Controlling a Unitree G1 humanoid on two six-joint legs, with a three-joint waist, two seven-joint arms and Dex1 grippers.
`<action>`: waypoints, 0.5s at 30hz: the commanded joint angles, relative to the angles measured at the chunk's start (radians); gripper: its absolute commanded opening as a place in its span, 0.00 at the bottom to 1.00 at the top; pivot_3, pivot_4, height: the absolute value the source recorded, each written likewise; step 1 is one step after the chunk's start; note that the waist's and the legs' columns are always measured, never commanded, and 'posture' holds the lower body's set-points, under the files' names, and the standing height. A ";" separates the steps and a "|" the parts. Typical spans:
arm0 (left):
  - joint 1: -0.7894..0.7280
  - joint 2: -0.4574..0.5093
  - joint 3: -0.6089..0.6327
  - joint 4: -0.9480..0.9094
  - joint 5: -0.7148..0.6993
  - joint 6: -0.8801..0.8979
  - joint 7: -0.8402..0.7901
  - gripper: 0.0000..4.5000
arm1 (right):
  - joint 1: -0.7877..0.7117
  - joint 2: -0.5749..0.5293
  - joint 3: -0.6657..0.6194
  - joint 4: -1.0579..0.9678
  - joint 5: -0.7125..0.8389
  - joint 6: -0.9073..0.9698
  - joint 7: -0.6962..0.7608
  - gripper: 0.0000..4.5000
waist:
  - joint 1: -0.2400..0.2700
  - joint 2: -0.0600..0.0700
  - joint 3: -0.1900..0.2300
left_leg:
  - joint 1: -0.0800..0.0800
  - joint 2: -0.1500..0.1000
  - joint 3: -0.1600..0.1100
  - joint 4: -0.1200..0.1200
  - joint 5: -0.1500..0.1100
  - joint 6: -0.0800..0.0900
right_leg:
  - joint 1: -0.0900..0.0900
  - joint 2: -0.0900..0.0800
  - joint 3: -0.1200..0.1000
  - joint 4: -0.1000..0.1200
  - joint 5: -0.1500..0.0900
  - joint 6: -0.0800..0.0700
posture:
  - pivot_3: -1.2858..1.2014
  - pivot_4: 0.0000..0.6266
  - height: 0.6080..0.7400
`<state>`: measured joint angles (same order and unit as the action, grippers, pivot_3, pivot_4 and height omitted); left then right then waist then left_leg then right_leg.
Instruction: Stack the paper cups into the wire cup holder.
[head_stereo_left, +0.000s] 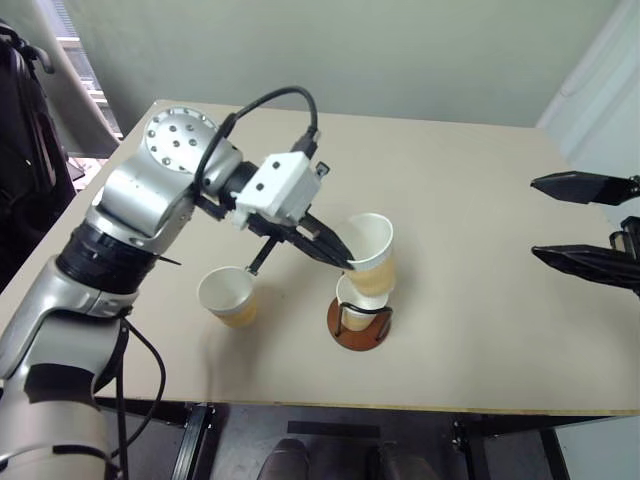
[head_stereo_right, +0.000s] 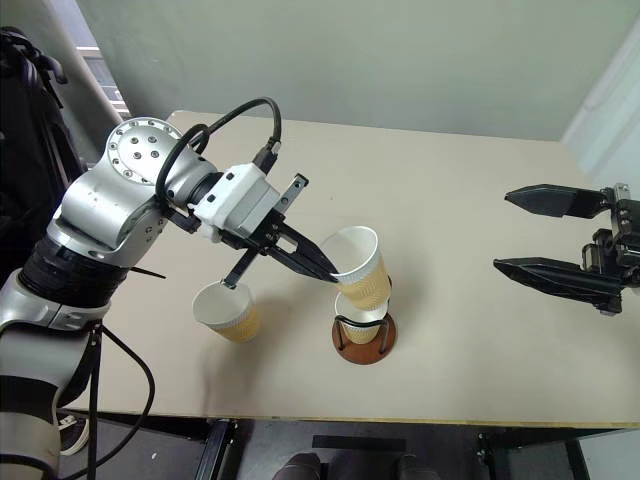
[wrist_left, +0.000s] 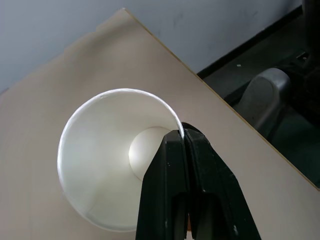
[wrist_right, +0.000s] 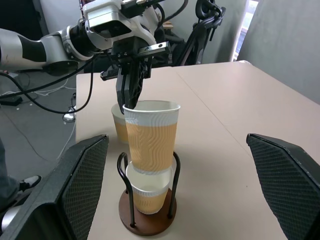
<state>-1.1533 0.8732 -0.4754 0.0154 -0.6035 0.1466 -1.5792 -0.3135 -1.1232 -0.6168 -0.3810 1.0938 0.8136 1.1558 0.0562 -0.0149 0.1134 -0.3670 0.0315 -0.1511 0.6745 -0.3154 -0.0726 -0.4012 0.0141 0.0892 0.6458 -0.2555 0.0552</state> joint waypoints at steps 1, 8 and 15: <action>0.012 0.014 -0.006 -0.042 0.015 -0.030 -0.035 0.00 | 0.002 -0.024 -0.051 -0.026 0.006 -0.006 -0.012 1.00 | 0.000 0.000 0.000 | 0.000 0.000 0.000 0.000 0.000 0.000 | 0.000 0.000 0.000 0.000 0.000 0.000 | 0.52 0.24 1.00; 0.027 0.003 -0.013 -0.045 0.065 -0.047 -0.035 0.00 | 0.010 -0.026 -0.047 -0.034 0.005 -0.005 -0.016 1.00 | 0.000 0.000 0.000 | 0.000 0.000 0.000 0.001 0.000 0.001 | 0.000 0.000 0.000 0.000 0.000 0.000 | 0.52 0.24 1.00; 0.041 -0.007 -0.019 -0.049 0.129 -0.072 -0.035 0.00 | 0.028 -0.032 -0.048 -0.040 0.002 -0.009 -0.011 1.00 | 0.000 0.000 0.000 | 0.000 0.000 0.000 0.001 -0.001 0.001 | 0.001 0.000 0.000 0.000 0.000 0.000 | 0.52 0.24 1.00</action>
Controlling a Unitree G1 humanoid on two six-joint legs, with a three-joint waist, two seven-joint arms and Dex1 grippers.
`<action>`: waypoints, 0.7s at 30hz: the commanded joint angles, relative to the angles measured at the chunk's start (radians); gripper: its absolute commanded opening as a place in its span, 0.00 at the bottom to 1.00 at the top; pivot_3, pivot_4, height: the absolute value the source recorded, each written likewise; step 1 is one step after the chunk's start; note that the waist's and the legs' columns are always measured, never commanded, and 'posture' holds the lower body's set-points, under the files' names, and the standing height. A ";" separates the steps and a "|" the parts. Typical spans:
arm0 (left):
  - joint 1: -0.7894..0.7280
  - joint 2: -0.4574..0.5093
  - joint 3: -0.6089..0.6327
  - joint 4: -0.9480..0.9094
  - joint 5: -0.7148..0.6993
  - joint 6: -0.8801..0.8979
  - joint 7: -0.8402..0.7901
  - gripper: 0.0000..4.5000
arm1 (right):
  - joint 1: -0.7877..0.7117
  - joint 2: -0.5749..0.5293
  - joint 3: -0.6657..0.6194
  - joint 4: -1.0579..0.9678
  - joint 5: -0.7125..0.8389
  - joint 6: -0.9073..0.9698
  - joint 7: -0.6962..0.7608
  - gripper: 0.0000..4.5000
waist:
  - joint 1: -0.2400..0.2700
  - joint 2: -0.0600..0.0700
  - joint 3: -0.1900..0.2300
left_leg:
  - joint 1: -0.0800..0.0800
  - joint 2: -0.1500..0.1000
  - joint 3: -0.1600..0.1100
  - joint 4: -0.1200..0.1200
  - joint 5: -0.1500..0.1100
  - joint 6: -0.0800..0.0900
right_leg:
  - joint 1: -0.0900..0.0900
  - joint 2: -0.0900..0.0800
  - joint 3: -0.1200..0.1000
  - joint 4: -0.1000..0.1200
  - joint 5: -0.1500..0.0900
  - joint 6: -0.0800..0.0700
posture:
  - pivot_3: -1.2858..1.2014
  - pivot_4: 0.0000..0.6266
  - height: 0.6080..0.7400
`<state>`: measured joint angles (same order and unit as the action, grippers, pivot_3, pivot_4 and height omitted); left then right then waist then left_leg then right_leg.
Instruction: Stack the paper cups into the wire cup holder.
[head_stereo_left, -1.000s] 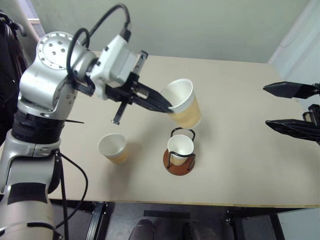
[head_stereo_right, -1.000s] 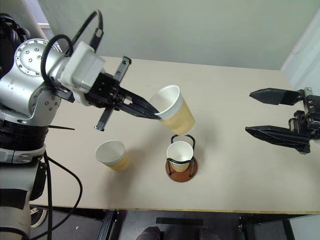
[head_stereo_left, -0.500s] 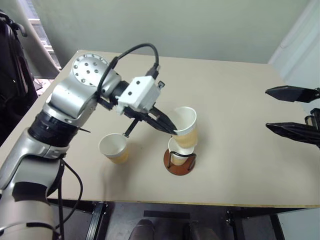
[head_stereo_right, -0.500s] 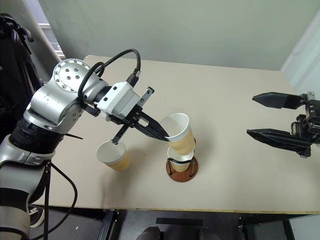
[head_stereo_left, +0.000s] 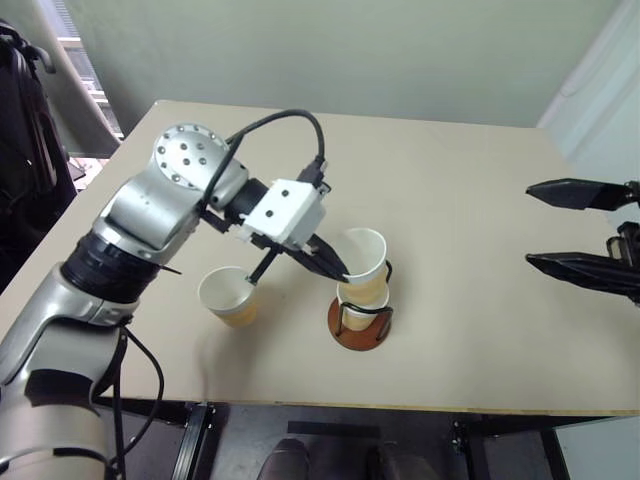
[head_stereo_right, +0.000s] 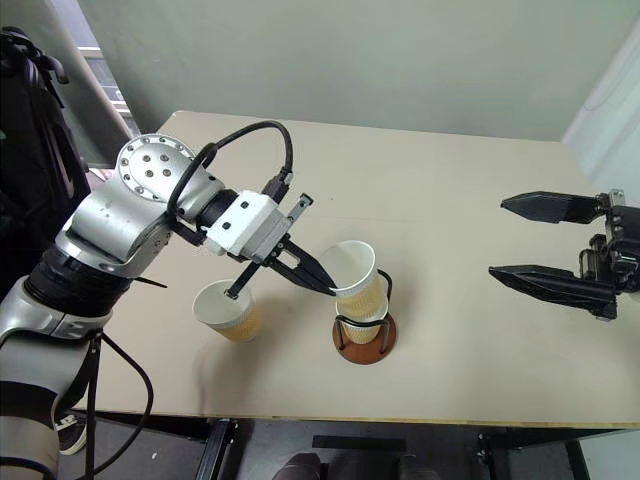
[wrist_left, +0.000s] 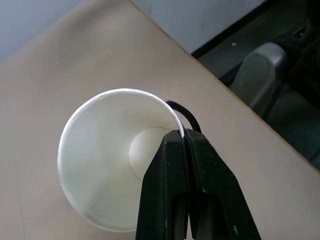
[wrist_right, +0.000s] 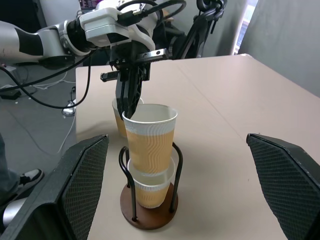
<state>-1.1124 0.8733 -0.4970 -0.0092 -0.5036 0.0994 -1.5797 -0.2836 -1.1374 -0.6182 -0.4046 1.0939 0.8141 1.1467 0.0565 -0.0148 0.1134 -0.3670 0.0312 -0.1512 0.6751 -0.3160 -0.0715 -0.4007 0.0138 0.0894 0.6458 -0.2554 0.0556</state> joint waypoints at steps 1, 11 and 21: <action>0.002 -0.010 0.003 -0.024 0.035 -0.026 -0.035 0.00 | -0.002 -0.018 -0.046 -0.017 0.003 -0.010 -0.004 1.00 | 0.000 0.000 0.000 | 0.000 0.000 0.000 0.000 0.000 0.000 | 0.000 0.000 0.000 0.000 0.000 0.000 | 0.52 0.24 1.00; 0.004 -0.021 -0.009 -0.027 0.071 -0.021 -0.035 0.13 | -0.002 -0.016 -0.032 -0.017 -0.004 -0.016 -0.007 1.00 | 0.000 0.000 0.000 | 0.000 0.000 0.000 0.000 0.000 0.000 | 0.000 0.000 0.000 0.000 0.000 0.000 | 0.52 0.24 1.00; 0.032 -0.023 0.077 -0.028 0.105 -0.004 -0.026 0.92 | -0.028 -0.011 0.020 0.004 -0.025 -0.038 0.001 1.00 | -0.001 0.000 0.000 | 0.000 0.000 0.000 0.001 -0.001 0.001 | 0.000 0.000 0.000 0.000 0.000 0.000 | 0.52 0.24 1.00</action>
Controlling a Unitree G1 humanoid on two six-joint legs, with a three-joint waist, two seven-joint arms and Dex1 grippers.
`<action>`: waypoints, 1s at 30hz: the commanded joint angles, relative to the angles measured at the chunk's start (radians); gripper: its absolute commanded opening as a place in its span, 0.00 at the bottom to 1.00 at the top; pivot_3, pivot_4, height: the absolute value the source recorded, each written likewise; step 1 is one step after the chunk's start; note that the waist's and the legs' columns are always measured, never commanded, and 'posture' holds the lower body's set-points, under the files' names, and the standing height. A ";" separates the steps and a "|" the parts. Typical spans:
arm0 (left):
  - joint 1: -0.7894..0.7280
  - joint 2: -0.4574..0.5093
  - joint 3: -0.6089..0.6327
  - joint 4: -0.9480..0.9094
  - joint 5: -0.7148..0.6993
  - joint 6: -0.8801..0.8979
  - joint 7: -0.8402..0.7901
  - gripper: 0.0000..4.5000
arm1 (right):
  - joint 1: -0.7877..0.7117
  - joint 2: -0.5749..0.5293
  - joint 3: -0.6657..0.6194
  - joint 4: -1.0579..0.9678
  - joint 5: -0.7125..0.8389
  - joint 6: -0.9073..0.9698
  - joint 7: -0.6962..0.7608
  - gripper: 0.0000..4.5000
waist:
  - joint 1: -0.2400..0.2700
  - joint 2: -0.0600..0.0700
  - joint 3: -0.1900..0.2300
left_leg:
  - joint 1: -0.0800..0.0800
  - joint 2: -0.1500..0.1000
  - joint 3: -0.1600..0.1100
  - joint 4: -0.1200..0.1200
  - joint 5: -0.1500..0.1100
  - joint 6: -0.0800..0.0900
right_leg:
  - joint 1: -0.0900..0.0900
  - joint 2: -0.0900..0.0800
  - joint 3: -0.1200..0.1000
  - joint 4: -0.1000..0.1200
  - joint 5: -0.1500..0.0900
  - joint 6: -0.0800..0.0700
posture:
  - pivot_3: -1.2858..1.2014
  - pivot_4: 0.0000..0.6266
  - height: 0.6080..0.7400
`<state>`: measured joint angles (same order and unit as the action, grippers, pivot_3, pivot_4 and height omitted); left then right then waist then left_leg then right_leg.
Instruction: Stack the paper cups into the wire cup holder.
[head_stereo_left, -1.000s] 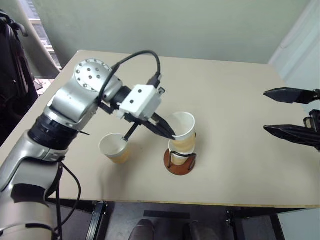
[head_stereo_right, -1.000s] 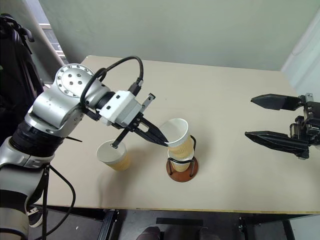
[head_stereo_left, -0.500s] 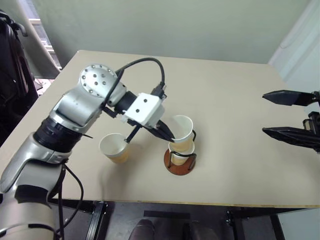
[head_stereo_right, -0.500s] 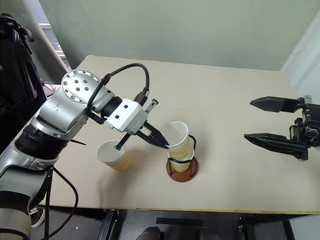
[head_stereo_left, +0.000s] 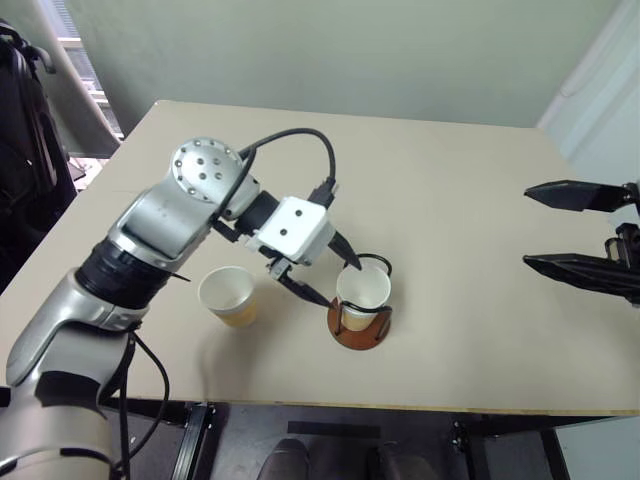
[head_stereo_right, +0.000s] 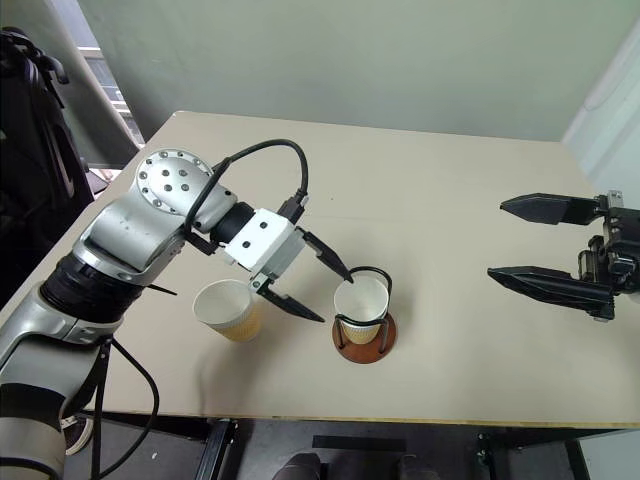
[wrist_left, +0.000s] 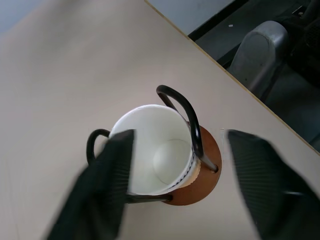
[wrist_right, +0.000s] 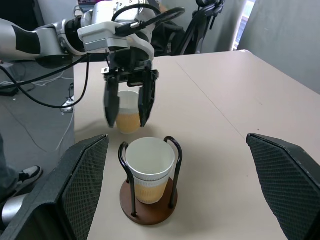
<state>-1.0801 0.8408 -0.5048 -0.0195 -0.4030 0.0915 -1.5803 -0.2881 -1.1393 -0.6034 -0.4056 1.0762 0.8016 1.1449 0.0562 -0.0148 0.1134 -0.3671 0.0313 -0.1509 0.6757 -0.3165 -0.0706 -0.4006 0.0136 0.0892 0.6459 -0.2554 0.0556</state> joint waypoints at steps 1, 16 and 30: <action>0.002 0.025 0.122 -0.009 -0.004 0.013 -0.014 0.99 | -0.033 -0.009 0.017 0.010 -0.010 -0.030 0.006 1.00 | -0.001 0.000 0.000 | 0.000 0.000 0.000 0.000 0.000 0.000 | 0.000 0.000 0.000 0.000 0.000 0.000 | 0.52 0.24 1.00; 0.500 0.431 0.531 -0.132 -0.110 0.270 -0.004 0.99 | -0.120 0.011 0.153 0.095 -0.069 -0.086 0.082 1.00 | -0.011 0.003 -0.001 | 0.001 0.005 -0.007 -0.005 0.000 0.000 | -0.004 -0.001 0.001 0.000 0.000 0.000 | 0.52 0.24 1.00; 0.690 0.410 0.497 -0.160 0.037 0.225 0.074 0.99 | -0.151 0.016 0.172 0.111 -0.089 -0.092 0.095 1.00 | -0.017 0.004 -0.001 | 0.002 0.001 -0.004 -0.007 0.000 0.000 | -0.006 -0.001 0.001 0.003 -0.001 -0.003 | 0.52 0.24 1.00</action>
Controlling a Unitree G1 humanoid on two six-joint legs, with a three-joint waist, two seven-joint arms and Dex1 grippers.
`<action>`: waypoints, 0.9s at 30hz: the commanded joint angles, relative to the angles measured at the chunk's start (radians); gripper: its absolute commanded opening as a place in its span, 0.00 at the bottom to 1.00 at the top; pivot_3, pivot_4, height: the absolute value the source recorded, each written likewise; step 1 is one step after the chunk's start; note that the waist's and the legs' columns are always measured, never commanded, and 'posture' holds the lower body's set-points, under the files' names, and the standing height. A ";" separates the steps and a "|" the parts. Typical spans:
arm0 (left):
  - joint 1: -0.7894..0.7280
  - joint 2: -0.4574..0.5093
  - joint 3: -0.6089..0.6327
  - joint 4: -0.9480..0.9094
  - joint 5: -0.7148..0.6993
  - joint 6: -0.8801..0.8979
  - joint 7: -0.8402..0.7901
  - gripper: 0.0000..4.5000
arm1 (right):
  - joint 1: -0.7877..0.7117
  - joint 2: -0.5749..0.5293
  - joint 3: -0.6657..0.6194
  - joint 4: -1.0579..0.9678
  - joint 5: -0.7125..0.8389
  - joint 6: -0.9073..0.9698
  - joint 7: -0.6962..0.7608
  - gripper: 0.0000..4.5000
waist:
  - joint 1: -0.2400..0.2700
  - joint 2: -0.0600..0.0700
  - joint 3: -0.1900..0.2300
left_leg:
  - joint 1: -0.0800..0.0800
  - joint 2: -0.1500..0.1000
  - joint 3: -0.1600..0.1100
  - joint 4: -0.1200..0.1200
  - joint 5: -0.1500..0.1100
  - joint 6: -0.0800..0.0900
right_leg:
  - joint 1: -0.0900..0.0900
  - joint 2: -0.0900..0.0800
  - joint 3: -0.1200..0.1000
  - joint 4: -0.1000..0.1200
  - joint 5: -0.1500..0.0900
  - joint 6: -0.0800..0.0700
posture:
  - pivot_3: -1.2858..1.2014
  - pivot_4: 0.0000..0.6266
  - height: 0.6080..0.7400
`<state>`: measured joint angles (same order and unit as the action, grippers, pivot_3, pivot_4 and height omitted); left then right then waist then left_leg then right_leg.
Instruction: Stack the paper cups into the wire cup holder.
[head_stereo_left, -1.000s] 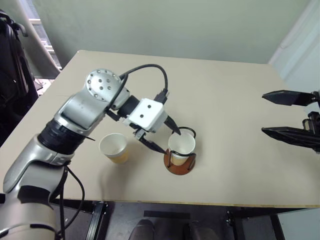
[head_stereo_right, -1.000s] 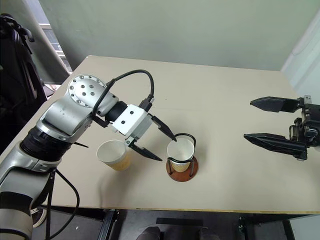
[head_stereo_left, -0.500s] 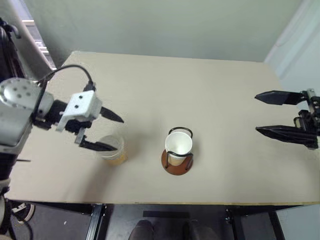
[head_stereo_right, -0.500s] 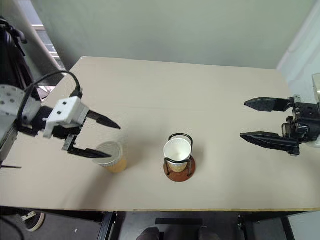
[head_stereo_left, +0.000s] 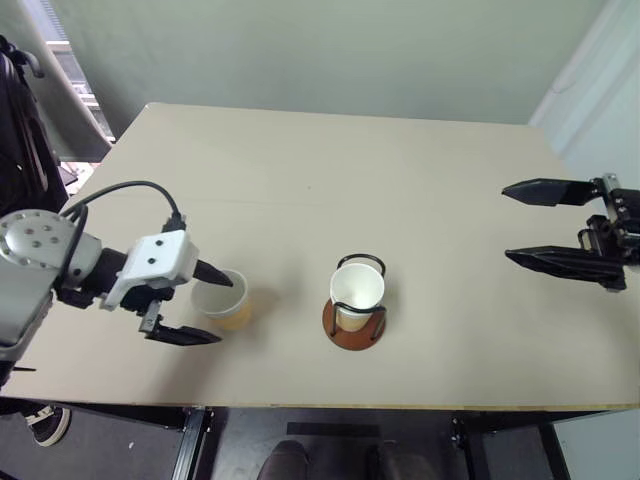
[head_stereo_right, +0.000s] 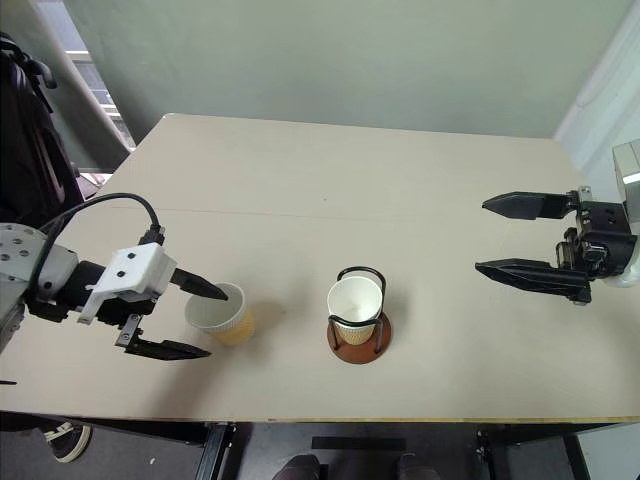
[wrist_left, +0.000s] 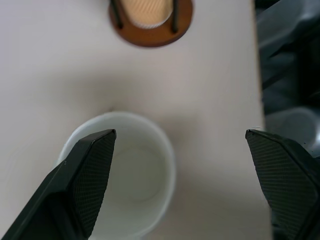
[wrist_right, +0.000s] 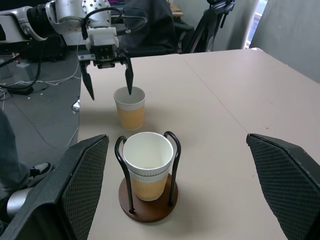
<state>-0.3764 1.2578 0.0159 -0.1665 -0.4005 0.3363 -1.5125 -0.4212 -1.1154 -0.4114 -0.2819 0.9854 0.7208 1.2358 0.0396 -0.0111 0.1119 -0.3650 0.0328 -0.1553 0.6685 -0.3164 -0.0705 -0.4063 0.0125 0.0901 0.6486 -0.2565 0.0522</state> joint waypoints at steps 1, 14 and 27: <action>-0.010 -0.010 -0.037 -0.013 0.049 -0.026 0.003 0.99 | -0.017 -0.009 -0.023 -0.015 0.003 -0.009 0.004 1.00 | 0.000 0.000 0.000 | 0.000 0.000 0.000 0.000 0.000 0.000 | 0.000 0.000 0.000 0.000 0.000 0.000 | 0.52 0.24 1.00; -0.103 -0.053 -0.115 0.055 0.129 -0.056 -0.030 0.04 | 0.003 -0.005 -0.044 -0.041 0.011 -0.003 -0.025 1.00 | -0.004 0.000 0.000 | 0.000 0.000 0.001 0.000 0.000 0.000 | -0.001 0.000 0.000 0.000 0.000 -0.001 | 0.52 0.24 1.00; -0.415 -0.200 -0.112 0.106 0.043 -0.015 -0.061 0.01 | 0.000 0.002 -0.049 -0.037 0.027 -0.004 -0.019 1.00 | 0.007 0.000 0.000 | -0.002 0.000 0.001 0.001 0.000 0.000 | 0.000 -0.001 0.000 0.000 0.000 -0.001 | 0.52 0.24 1.00</action>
<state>-0.7220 1.0810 -0.1095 -0.0619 -0.3232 0.3112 -1.5646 -0.3999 -1.1129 -0.4214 -0.3176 0.9898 0.7262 1.2183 0.0470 -0.0112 0.1120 -0.3668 0.0323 -0.1546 0.6697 -0.3162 -0.0707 -0.4060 0.0111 0.0901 0.6487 -0.2562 0.0514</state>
